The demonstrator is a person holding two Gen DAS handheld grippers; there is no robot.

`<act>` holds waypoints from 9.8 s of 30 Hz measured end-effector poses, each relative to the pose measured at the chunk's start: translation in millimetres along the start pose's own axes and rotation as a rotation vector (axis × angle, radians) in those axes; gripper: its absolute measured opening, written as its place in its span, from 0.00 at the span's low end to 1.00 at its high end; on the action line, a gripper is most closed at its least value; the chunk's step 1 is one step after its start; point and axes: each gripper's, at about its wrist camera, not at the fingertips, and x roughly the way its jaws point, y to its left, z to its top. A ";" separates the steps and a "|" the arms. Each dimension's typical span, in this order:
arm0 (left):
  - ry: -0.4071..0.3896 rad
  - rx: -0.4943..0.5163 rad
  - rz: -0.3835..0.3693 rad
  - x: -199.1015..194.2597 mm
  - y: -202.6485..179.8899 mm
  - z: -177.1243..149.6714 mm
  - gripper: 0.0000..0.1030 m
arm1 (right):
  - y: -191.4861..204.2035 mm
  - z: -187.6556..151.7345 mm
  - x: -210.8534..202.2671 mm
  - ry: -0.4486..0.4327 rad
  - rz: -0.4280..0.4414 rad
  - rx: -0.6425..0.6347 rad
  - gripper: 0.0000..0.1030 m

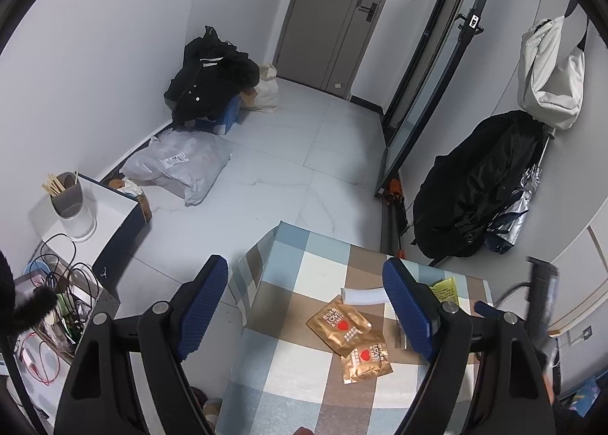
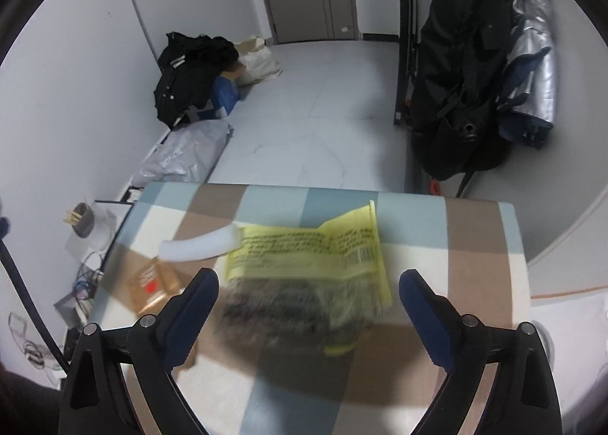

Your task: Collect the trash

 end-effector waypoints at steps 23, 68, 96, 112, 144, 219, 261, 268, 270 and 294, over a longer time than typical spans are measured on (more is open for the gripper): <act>0.017 -0.054 -0.022 1.9 14.1 5.5 0.79 | 44.4 -10.7 51.0 0.111 -0.117 -0.203 0.93; 0.121 -0.006 0.020 17.6 4.7 -12.2 0.79 | -10.5 -21.9 -27.2 -0.037 0.088 -0.044 0.63; 0.124 0.022 0.016 24.9 -1.6 -1.8 0.79 | 19.4 -20.8 11.7 -0.019 -0.028 -0.288 0.05; 0.169 0.145 0.012 38.8 -21.2 -25.2 0.79 | -29.9 -47.4 -103.1 -0.150 0.052 -0.085 0.05; 0.491 0.455 0.091 130.2 -55.6 -61.8 0.79 | -78.9 -52.2 -134.8 -0.255 0.153 0.054 0.05; 0.187 0.451 -0.582 -54.5 -234.0 -54.3 0.39 | -199.8 -99.2 -306.1 -0.506 -0.062 0.273 0.05; 0.740 0.626 -0.543 139.2 -418.7 -212.1 0.39 | -435.6 -236.6 -48.0 0.122 -0.083 0.747 0.09; 0.764 0.613 -0.549 142.8 -422.7 -217.9 0.39 | -431.6 -237.5 -14.5 0.186 -0.027 0.747 0.25; 0.759 0.620 -0.547 142.5 -424.6 -219.9 0.39 | -431.5 -239.2 -14.0 0.181 -0.020 0.762 0.28; 0.827 0.623 -0.433 174.3 -434.1 -246.6 0.54 | -434.9 -267.6 -101.5 -0.001 -0.088 0.868 0.53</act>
